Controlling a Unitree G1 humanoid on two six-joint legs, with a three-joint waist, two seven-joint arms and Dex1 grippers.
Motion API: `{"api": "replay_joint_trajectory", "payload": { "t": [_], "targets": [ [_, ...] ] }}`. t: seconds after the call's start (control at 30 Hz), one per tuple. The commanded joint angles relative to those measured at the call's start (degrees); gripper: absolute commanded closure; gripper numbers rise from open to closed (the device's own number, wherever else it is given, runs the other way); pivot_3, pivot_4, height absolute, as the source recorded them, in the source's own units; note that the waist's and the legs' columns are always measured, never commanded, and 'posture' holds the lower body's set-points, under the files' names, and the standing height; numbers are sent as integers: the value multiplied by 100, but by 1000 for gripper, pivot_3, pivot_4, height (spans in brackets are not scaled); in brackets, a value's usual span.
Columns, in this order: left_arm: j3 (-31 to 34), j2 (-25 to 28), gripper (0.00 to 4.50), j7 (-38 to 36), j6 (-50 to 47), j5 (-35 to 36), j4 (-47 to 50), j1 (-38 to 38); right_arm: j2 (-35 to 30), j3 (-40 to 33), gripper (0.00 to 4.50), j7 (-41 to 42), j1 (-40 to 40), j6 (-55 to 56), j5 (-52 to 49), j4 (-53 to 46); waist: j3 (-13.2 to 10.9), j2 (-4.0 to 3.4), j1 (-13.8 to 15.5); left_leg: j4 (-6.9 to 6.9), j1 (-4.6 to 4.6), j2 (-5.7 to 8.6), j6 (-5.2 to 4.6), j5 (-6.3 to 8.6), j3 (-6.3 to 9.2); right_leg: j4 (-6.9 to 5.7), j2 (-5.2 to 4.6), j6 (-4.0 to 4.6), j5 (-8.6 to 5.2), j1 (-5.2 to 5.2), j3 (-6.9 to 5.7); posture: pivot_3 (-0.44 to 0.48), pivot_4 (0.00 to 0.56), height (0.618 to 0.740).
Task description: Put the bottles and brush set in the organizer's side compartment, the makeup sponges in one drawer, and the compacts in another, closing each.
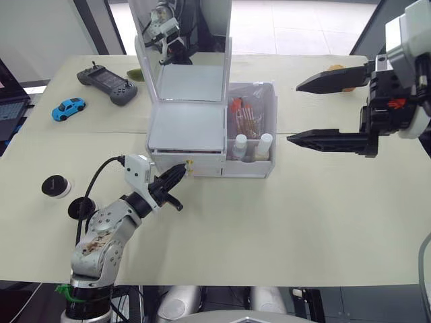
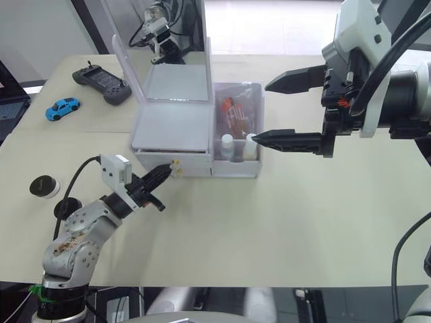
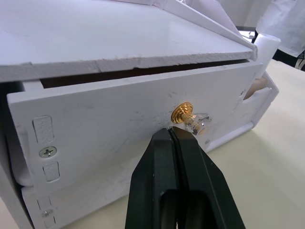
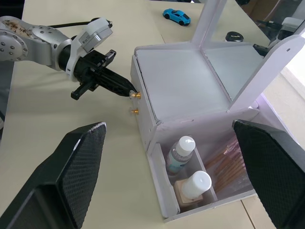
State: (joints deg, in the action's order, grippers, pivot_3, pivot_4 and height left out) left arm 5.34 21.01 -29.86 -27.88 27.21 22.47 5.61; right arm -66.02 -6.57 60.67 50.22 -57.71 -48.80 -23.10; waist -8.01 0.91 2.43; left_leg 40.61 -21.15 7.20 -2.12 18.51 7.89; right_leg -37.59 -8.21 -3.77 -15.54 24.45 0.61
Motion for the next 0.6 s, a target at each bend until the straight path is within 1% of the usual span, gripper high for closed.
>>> {"api": "replay_joint_trajectory", "payload": {
  "t": [0.03, 0.17, 0.43, 0.5, 0.6],
  "targets": [
    [59, 61, 4475, 11, 84, 0, -2, 299, -191, -402, 0, 134, -102, 153, -18, 48, 0, 0, 11, 1, -1, 1, 0, 0, 0, 0, 0, -1, 0, 0, -1, 0, 150, 740],
    [-62, 54, 4475, 0, 122, -67, -70, 413, -129, -408, 0, 48, -187, 181, -1, -44, 0, 0, 5, 4, -2, 0, 0, 0, -2, -1, -1, -3, 2, 1, 2, 0, 150, 740],
    [-37, 134, 4475, -55, 141, -78, -138, 454, -114, -431, 0, -10, -256, 165, -48, -75, -1, 1, 23, 6, -3, 1, 0, 0, -2, 0, -1, -6, 4, 1, 2, 0, 150, 740],
    [110, 254, 4475, -252, -9, 202, -87, 405, -140, -469, 0, 23, -350, 94, -110, -49, -1, 1, 21, 6, -3, 0, 0, 0, -2, 1, -1, -6, 4, 1, 2, 0, 150, 740],
    [495, 634, 4475, -713, -297, 743, -70, 314, -172, -607, 0, 40, -645, 26, -128, 57, -1, 2, 4, 6, -3, 0, 0, 0, -2, 1, 1, -6, 4, 4, 3, 0, 150, 740]
  ]
}}
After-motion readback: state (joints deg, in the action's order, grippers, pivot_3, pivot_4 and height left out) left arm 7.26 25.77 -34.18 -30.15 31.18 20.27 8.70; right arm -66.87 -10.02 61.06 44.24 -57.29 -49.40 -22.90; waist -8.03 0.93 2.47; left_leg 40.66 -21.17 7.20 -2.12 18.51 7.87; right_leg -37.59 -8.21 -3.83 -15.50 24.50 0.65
